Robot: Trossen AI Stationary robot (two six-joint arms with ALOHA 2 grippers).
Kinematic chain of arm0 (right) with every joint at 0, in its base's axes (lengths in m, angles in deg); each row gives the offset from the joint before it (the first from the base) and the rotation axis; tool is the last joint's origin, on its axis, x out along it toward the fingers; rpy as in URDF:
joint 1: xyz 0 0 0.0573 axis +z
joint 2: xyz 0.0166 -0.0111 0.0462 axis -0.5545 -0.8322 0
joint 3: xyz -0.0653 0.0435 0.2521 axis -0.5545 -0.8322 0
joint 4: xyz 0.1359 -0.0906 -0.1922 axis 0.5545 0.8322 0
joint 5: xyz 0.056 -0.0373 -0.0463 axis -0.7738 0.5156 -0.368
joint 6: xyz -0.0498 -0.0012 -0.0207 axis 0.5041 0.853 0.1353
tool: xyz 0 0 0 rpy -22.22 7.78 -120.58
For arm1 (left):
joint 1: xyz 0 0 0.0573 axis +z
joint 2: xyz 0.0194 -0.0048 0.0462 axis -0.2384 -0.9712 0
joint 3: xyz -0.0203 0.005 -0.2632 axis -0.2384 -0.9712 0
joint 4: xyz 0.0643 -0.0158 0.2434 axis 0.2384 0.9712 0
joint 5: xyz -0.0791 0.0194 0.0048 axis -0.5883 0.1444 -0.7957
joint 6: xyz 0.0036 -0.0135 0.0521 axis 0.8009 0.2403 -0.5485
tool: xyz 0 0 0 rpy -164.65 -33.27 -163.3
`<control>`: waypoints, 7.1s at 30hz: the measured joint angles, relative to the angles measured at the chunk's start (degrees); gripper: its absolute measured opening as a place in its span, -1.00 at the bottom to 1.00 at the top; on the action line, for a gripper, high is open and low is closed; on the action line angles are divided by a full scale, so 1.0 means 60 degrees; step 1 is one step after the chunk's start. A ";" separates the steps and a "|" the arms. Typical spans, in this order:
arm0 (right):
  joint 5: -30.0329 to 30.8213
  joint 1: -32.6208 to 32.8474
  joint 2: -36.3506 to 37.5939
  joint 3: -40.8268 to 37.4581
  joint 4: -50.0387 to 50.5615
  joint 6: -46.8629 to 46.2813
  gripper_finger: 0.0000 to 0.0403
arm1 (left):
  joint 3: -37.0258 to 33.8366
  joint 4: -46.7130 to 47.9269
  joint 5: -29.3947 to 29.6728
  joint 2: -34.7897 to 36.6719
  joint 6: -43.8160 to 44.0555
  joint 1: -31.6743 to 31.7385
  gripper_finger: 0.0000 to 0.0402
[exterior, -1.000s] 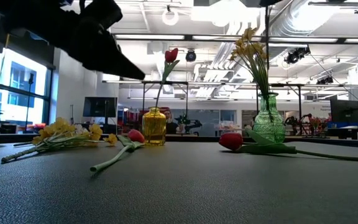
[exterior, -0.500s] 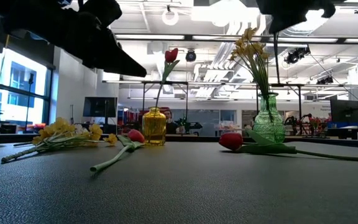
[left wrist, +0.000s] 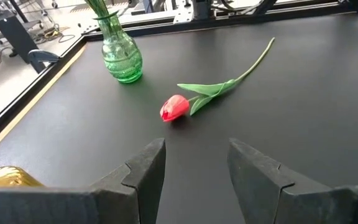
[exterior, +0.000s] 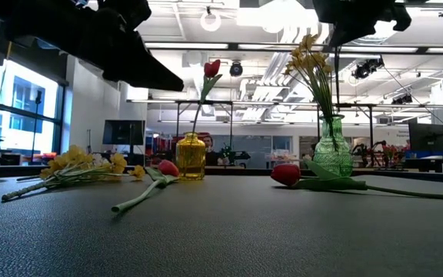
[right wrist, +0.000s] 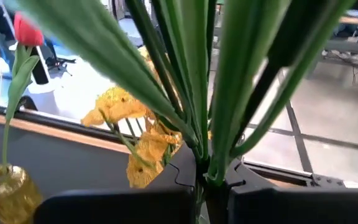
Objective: Sort flowers into vase by color
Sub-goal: Put the white flowers into the green vase, then put the red tulip into the yellow vase
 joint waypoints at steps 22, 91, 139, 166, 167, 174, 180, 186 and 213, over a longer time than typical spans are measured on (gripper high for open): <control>-0.0615 -0.0957 -0.0350 0.0000 -0.1207 0.1098 -1.00 | 0.0000 0.0015 -0.0296 0.0000 0.0076 -0.0040 -0.20; -0.5865 -0.3278 -0.0384 -0.1297 -0.3707 0.4197 -0.36 | 0.0000 -0.0131 -0.0645 -0.0004 0.0506 -0.0062 -0.20; -0.6918 -0.3114 -0.0928 0.0153 -0.2523 0.3803 -0.99 | 0.0004 -0.0198 -0.0660 -0.0004 0.0494 -0.0199 -0.20; -0.7060 -0.1525 -0.0758 0.3359 0.0130 0.4475 -0.09 | 0.0004 -0.0193 -0.0670 -0.0004 0.0483 -0.0339 -0.20; -0.7070 -0.1216 -0.0758 0.3366 0.0126 0.4339 -0.09 | 0.0004 -0.0191 -0.0670 -0.0004 0.0468 -0.0365 -0.20; -0.7027 0.1115 -0.0898 0.3293 0.0155 0.2599 -0.15 | 0.0004 -0.0193 -0.0670 -0.0004 0.0470 -0.0479 -0.20; -0.6784 0.2835 -0.1532 0.3289 0.0084 0.1429 -0.17 | 0.0004 -0.0181 -0.0674 -0.0004 0.0503 -0.0488 -0.20; -0.6503 0.3740 -0.2752 0.3286 -0.0313 0.1271 -0.17 | 0.0004 0.0123 -0.0669 -0.0004 0.0495 -0.0488 -0.20; -0.8317 -0.0602 -0.6157 0.3271 -0.7133 1.3161 -0.30 | 0.0002 0.4111 0.1491 0.0645 0.3844 -0.0150 -0.20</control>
